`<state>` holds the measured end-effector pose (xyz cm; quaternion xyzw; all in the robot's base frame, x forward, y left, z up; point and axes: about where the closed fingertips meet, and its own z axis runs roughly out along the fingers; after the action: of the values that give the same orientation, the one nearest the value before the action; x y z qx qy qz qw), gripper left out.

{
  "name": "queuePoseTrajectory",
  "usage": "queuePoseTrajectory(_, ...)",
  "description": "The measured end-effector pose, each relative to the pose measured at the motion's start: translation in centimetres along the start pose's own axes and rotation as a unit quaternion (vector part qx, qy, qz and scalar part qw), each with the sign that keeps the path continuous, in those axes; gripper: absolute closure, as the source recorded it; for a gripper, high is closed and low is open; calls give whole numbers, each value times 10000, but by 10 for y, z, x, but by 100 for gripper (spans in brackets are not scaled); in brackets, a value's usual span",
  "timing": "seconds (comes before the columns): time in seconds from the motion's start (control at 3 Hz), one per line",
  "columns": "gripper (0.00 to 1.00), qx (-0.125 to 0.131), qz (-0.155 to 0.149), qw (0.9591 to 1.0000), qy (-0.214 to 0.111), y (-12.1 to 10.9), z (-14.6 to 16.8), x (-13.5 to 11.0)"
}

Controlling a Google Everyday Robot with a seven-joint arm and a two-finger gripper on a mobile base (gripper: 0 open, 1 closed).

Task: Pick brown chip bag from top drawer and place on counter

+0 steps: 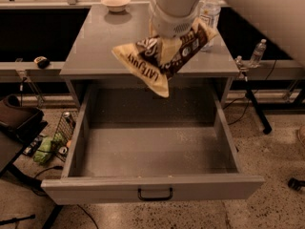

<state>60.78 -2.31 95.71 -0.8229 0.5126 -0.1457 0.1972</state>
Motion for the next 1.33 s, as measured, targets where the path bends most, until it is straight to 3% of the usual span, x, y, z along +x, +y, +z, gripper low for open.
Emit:
queuePoseTrajectory(0.33,100,717,-196,9972,-37,-62,-19,17)
queuePoseTrajectory(0.67,100,1709,-560,9830,-355,-154,-9,11)
queuePoseTrajectory(1.0,100,2038,-739,9746,-562,-203,22,-1)
queuePoseTrajectory(1.33,100,1733,-623,9803,-709,-223,93,-5)
